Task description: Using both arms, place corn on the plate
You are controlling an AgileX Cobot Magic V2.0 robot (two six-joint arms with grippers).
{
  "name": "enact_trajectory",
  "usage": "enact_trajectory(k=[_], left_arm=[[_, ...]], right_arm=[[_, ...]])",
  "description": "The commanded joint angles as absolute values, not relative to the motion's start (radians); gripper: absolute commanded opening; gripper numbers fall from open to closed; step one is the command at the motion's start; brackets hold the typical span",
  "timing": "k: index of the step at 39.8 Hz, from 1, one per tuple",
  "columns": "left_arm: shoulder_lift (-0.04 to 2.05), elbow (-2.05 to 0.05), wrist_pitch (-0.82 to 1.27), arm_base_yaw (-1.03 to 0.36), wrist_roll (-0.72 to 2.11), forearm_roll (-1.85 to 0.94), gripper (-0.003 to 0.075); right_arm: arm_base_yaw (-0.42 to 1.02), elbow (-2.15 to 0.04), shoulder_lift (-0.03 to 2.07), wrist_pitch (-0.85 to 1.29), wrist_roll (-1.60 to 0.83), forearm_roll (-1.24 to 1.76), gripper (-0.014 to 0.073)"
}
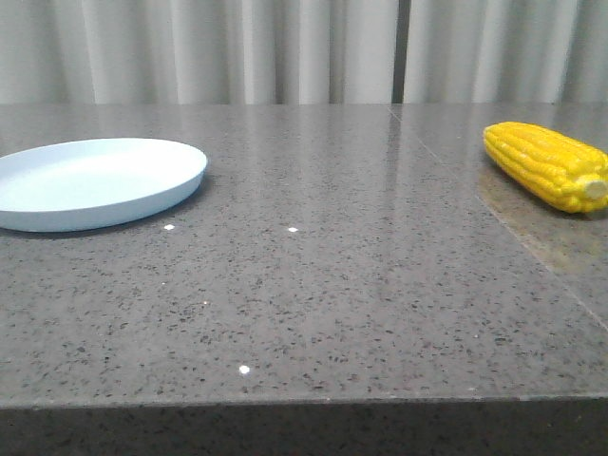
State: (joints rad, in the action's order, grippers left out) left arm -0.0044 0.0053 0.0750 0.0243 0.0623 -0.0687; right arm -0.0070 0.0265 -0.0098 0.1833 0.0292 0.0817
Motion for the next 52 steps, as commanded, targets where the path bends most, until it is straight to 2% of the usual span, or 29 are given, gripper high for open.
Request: enact_trajectory(k=[1,6,11,15,22,28,37,42,48,51,52], left_arm=[[-0.025,0.008,-0.025,0.028,0.064,-0.078,-0.0020],[-0.025,0.008,-0.095,0.028,0.064,-0.089,-0.0020],[-0.025,0.003,-0.267,0.028,0.062,-0.094,-0.0020],[-0.025,-0.036,-0.315,0.028,0.062,-0.094,-0.0020],[0.019,-0.212,-0.107,0.028,0.062,-0.024,-0.0020],[0.170,-0.379,0.081,0.028,0.062,-0.009,-0.0020],[0.440,-0.538,0.105,0.028,0.064,-0.009,-0.0020],[0.497,-0.564,0.103,0.028,0.064,-0.009,-0.0020],[0.497,-0.564,0.103,0.028,0.064,-0.009,-0.0019],[0.497,-0.564,0.102,0.028,0.064,-0.009,0.0019],[0.497,-0.564,0.102,0.028,0.064,-0.009,0.0056]], right_arm=[[-0.014,0.022,-0.027,0.102,0.025,0.078,-0.0069],[-0.014,0.021,-0.027,0.059,0.025,0.078,-0.0069],[-0.014,0.012,-0.027,-0.056,0.025,0.078,-0.0069],[-0.014,-0.044,-0.027,-0.045,0.025,0.078,-0.0069],[-0.015,-0.200,-0.008,0.137,0.025,0.078,-0.0068],[-0.015,-0.361,0.110,0.259,0.025,0.078,-0.0064],[-0.015,-0.530,0.387,0.266,0.025,0.078,-0.0064],[-0.015,-0.569,0.472,0.264,0.025,0.078,-0.0069],[-0.015,-0.570,0.478,0.246,0.025,0.078,-0.0065],[-0.015,-0.570,0.478,0.240,0.025,0.078,-0.0022],[-0.015,-0.570,0.478,0.239,0.025,0.078,0.0028]])
